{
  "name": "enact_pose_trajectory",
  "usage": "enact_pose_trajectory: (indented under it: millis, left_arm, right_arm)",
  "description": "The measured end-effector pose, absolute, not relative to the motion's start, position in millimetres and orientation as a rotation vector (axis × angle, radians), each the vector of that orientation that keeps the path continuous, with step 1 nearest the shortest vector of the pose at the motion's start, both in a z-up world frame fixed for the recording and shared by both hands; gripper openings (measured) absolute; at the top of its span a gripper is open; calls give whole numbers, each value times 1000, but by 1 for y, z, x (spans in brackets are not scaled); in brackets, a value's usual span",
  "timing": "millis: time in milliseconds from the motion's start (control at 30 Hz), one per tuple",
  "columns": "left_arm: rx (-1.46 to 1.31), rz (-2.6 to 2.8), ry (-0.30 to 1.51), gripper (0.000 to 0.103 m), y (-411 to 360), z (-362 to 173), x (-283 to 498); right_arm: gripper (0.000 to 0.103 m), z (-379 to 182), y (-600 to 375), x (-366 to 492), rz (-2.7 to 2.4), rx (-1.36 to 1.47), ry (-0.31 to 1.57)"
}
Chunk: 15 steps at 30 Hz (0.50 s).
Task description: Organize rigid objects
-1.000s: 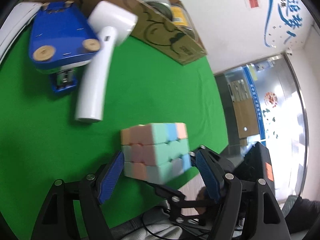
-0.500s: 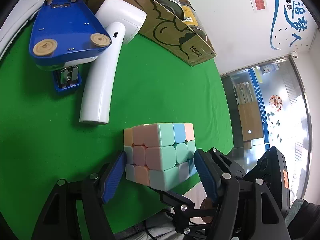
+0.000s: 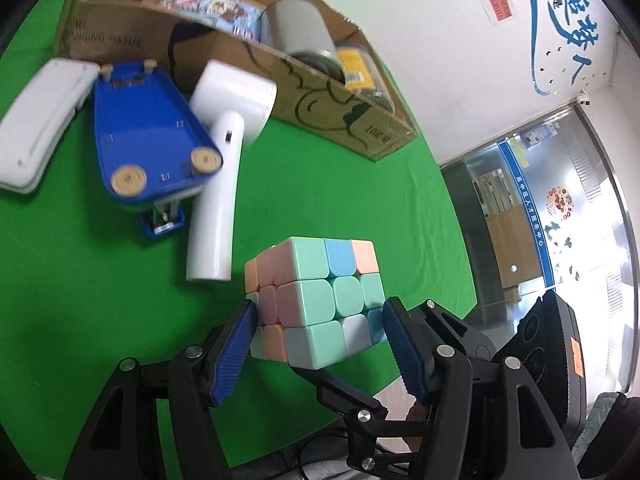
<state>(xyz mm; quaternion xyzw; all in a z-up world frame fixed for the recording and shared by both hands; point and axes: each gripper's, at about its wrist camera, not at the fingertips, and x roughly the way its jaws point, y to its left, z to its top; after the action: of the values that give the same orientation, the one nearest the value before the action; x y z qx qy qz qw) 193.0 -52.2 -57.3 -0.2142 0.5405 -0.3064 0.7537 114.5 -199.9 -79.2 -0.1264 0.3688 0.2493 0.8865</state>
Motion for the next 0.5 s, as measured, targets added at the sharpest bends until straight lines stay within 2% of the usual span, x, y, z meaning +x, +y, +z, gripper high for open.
enact_pose_trajectory:
  millis: [500]
  left_arm:
    - [-434,-657,994,62,-15,29,225]
  right_arm:
    - [47,-12,-175,142,539,-270,603]
